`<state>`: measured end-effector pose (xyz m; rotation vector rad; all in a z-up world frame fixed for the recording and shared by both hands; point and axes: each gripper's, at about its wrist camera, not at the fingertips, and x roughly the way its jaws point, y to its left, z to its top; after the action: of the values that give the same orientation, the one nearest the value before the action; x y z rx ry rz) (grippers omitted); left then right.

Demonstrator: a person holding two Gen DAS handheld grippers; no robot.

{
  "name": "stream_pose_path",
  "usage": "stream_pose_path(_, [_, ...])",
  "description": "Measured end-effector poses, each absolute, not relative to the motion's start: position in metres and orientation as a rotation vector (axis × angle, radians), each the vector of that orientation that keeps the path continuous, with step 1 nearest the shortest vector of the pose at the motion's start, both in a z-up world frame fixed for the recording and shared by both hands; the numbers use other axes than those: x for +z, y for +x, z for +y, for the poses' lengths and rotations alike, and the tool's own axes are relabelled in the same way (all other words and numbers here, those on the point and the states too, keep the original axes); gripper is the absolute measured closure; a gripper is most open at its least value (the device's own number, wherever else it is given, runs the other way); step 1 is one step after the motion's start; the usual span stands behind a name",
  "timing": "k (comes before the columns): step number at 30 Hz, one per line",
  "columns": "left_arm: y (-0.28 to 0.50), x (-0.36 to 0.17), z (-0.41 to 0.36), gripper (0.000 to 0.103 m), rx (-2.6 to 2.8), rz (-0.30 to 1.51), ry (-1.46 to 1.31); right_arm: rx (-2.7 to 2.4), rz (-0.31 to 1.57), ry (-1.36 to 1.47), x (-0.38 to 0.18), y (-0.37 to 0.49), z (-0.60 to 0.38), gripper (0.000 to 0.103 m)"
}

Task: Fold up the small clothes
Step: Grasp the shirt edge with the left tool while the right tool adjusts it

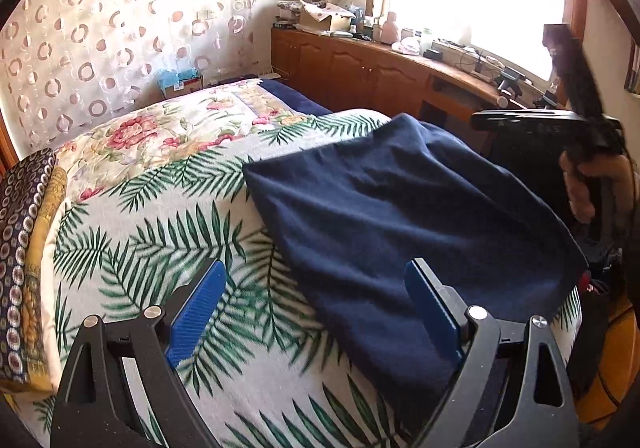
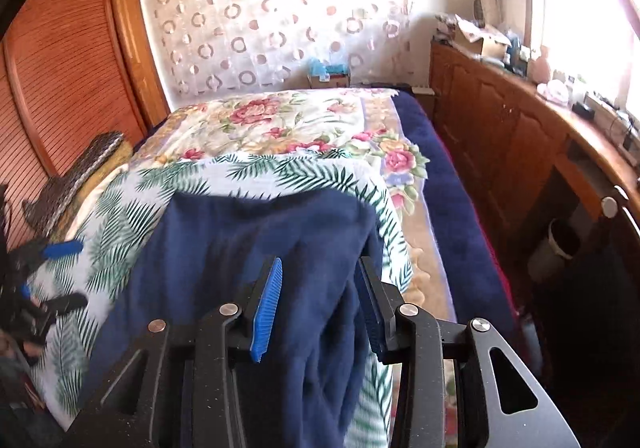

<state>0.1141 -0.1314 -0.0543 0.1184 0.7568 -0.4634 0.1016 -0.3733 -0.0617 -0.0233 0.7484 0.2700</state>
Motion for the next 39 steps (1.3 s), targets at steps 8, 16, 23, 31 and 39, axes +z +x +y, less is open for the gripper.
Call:
stream_pose_path(8, [0.152,-0.059,-0.134,0.011,-0.435,0.767,0.138,0.241,0.9,0.01,-0.106,0.161,-0.375,0.063])
stream_pose_path(16, [0.191,-0.077,-0.135,0.011,-0.408,0.808,0.152,0.32,0.843,-0.068,-0.115,0.176,-0.376,0.099])
stream_pose_path(23, [0.22,-0.085,-0.132,0.033,-0.427,0.832,0.105,0.257,0.831,-0.122,-0.126,0.182,-0.376,0.099])
stream_pose_path(31, [0.26,-0.101,-0.136,0.047,-0.43,0.914,0.071,0.247,0.84,-0.11,-0.127,0.201,-0.386,0.056])
stream_pose_path(39, [0.262,-0.104,-0.144,0.068,-0.477,0.903,0.091,0.315,0.863,-0.08,-0.131,0.204,-0.385,0.052])
